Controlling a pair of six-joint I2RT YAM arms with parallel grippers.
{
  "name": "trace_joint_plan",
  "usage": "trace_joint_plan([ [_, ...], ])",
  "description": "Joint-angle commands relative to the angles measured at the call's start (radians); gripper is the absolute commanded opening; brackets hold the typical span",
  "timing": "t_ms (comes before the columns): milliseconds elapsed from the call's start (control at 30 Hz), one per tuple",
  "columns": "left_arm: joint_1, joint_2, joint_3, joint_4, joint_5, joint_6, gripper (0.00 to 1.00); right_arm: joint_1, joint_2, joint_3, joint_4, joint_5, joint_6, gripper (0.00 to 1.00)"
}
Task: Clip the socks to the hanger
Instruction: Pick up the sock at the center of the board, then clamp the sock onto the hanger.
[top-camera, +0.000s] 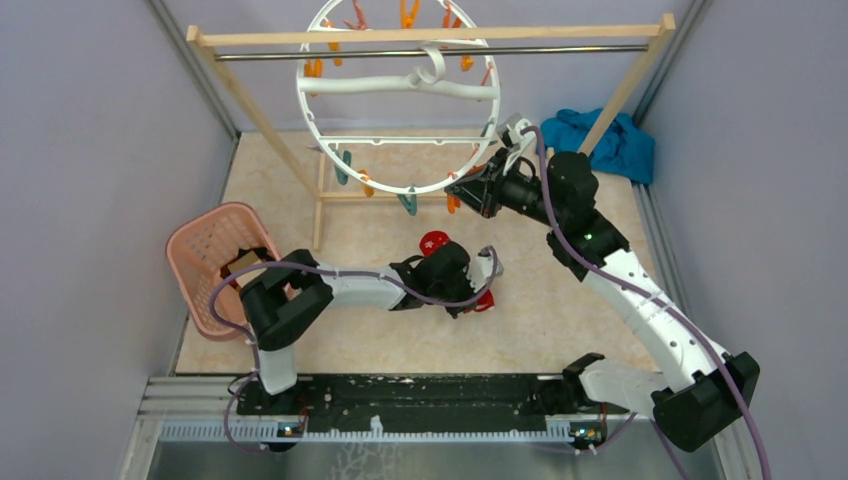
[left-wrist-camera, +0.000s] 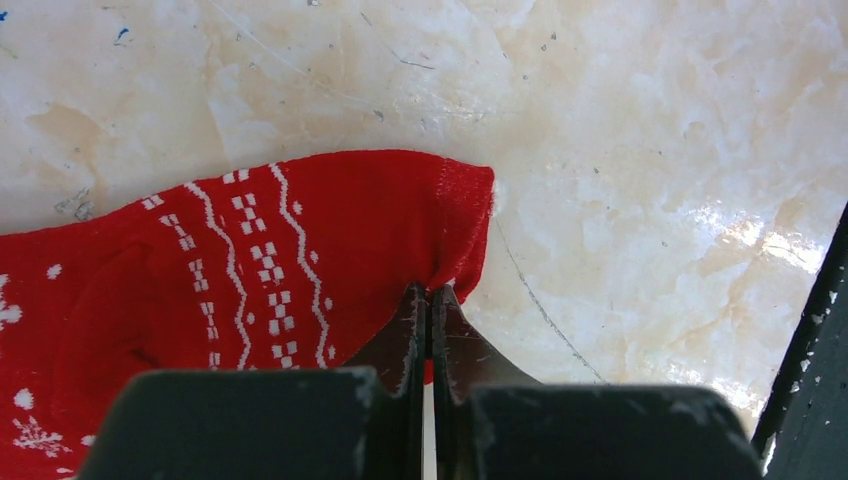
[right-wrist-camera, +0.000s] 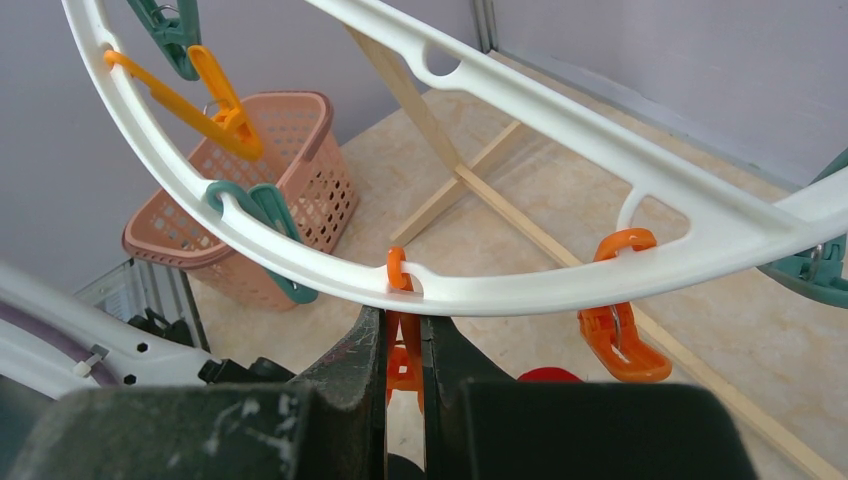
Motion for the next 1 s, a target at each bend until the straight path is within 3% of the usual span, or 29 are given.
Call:
trace_joint_plan([
  [0, 0.004, -0.002, -0.033, -0.026, 0.037, -0.026, 0.0, 0.0, -0.004, 0.001, -0.085, 0.002, -0.012, 0.0],
  [133, 0.049, -0.145, -0.085, 0.03, 0.205, -0.083, 0.0, 0.0, -0.005, 0.002, -0.087, 0.001, -0.012, 0.0],
  [467, 0.105, -0.547, -0.14, 0.011, 0.297, -0.178, 0.0, 0.0, -0.007, 0.001, -0.069, -0.028, -0.003, 0.0],
  [633, 0.198, -0.692, -0.169, -0.016, 0.377, -0.192, 0.0, 0.0, -0.006, -0.001, -0.044, -0.068, 0.01, 0.0],
  [867, 0.239, -0.788, -0.158, -0.139, 0.173, -0.226, 0.0, 0.0, -0.003, 0.001, -0.029, -0.106, 0.025, 0.0],
  [967, 0.239, -0.758, -0.103, -0.192, 0.166, -0.235, 0.0, 0.0, -0.004, 0.001, -0.035, -0.11, 0.024, 0.0],
])
